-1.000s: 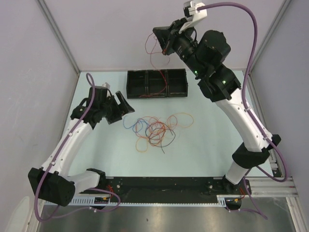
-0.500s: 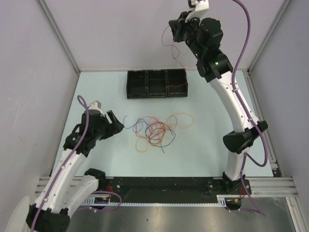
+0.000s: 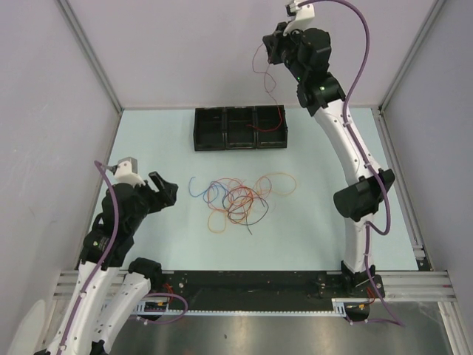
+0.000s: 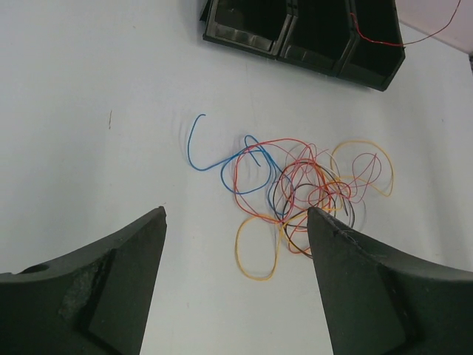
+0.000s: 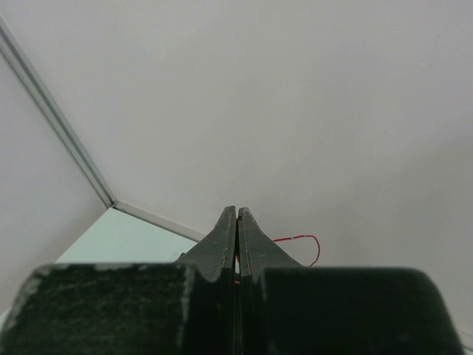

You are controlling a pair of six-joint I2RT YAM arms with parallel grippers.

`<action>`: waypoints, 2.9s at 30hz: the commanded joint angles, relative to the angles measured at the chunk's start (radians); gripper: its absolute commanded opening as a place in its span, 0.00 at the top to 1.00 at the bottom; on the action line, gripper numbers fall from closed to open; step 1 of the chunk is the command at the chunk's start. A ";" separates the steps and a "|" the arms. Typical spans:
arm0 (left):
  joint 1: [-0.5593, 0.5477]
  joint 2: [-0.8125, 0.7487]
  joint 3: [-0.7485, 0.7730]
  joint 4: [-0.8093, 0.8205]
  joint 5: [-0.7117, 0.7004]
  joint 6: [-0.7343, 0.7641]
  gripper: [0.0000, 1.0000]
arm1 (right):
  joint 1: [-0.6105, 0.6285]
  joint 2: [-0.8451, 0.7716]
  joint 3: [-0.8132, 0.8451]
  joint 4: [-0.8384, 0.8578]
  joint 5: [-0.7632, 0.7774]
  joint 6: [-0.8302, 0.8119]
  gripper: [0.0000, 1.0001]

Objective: Untangle the cables

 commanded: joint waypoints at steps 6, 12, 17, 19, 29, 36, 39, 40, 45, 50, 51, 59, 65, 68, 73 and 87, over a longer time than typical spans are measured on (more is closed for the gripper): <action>-0.002 -0.001 -0.008 0.037 -0.010 0.035 0.19 | -0.049 0.031 0.024 0.067 -0.039 0.021 1.00; -0.002 0.000 -0.013 0.040 -0.004 0.036 0.19 | -0.064 0.031 0.010 0.073 -0.053 0.027 1.00; -0.002 0.000 -0.013 0.047 0.003 0.036 0.19 | -0.070 0.034 -0.030 0.105 -0.085 0.066 1.00; -0.002 -0.001 -0.014 0.047 0.003 0.036 0.20 | -0.069 0.036 -0.054 0.121 -0.096 0.086 1.00; -0.002 -0.007 -0.017 0.051 0.007 0.038 0.20 | -0.072 0.019 -0.253 0.182 -0.092 0.142 1.00; -0.002 -0.009 -0.020 0.059 0.007 0.038 0.20 | -0.076 -0.018 -0.412 0.237 -0.093 0.169 1.00; -0.002 -0.009 -0.019 0.059 0.008 0.038 0.20 | -0.078 -0.021 -0.449 0.240 -0.076 0.168 1.00; -0.002 -0.010 -0.020 0.059 0.010 0.038 0.20 | -0.080 -0.020 -0.453 0.239 -0.075 0.171 1.00; -0.002 -0.012 -0.020 0.062 0.011 0.038 0.20 | -0.086 0.006 -0.459 0.220 -0.067 0.168 1.00; -0.002 -0.012 -0.020 0.062 0.011 0.038 0.20 | -0.087 0.020 -0.493 0.217 -0.060 0.159 1.00; -0.002 -0.014 -0.020 0.062 0.013 0.038 0.20 | -0.089 0.026 -0.499 0.219 -0.062 0.157 1.00; -0.002 -0.015 -0.023 0.065 0.014 0.039 0.20 | -0.113 0.077 -0.539 0.214 -0.096 0.165 1.00; -0.002 -0.014 -0.023 0.065 0.013 0.039 0.20 | -0.127 0.129 -0.545 0.167 -0.109 0.169 1.00; -0.003 -0.015 -0.023 0.063 0.011 0.038 0.20 | -0.126 0.140 -0.564 0.151 -0.099 0.166 1.00; -0.002 -0.014 -0.023 0.063 0.013 0.038 0.20 | -0.127 0.144 -0.616 0.147 -0.058 0.174 1.00; -0.002 -0.015 -0.023 0.063 0.011 0.039 0.20 | -0.113 0.203 -0.487 -0.011 -0.064 0.169 0.84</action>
